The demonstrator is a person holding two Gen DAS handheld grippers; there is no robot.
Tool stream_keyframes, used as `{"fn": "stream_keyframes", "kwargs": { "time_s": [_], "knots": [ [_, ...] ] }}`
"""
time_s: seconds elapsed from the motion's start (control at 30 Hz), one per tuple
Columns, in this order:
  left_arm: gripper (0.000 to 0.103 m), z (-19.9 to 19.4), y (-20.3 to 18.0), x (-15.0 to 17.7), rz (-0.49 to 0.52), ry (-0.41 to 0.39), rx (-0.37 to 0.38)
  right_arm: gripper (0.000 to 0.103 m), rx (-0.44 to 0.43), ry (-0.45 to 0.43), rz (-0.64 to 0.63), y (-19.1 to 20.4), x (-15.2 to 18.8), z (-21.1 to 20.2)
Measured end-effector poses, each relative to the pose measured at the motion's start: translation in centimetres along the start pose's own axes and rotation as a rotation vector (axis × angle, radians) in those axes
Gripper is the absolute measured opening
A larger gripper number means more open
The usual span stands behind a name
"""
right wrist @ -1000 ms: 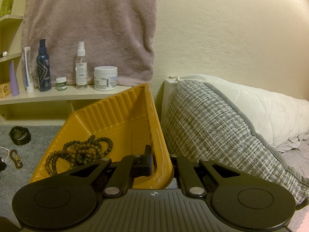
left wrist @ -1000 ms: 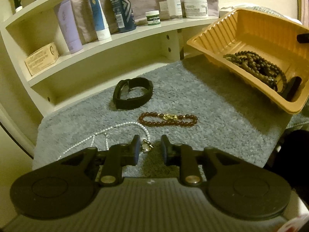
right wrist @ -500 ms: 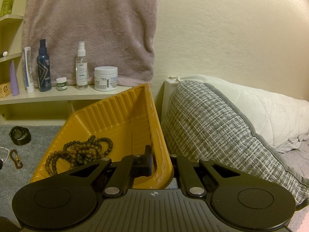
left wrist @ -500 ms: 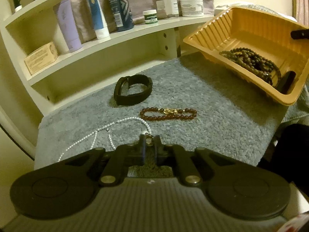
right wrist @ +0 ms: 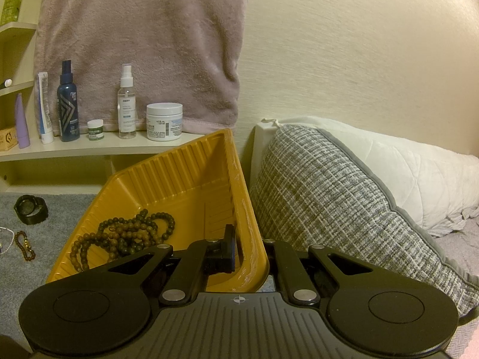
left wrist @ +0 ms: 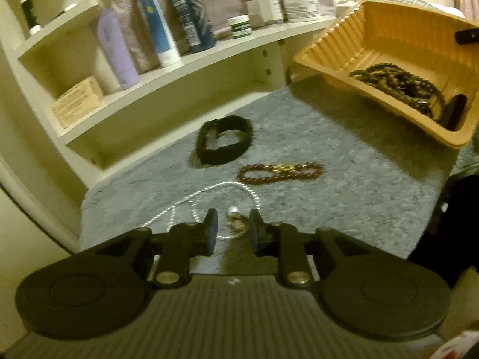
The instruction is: Organize jewelry
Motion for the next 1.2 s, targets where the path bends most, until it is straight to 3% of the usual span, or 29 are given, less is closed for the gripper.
{"fn": "stream_keyframes", "kwargs": {
  "time_s": [0.67, 0.9, 1.2],
  "knots": [
    [0.021, 0.6, 3.5, -0.1, -0.110, 0.003, -0.063, 0.006, 0.001, 0.001, 0.000, 0.0, 0.1, 0.0],
    [0.021, 0.8, 1.7, -0.8, -0.050, -0.013, -0.028, 0.006, 0.001, 0.001, -0.001, 0.0, 0.1, -0.1],
    [0.020, 1.2, 1.4, -1.3, -0.025, 0.011, -0.045, 0.006, 0.001, 0.000, 0.000, 0.0, 0.1, 0.0]
  ]
}}
Point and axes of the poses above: each gripper's, at about its wrist camera, not at the fingertips, and z roughly the way its jaws point, y to its left, x to its underside, the point moved 8 cm from there along z, roughly the way its jaws point, and after that the axes turned 13 degrees about y, right-handed, at the moved point
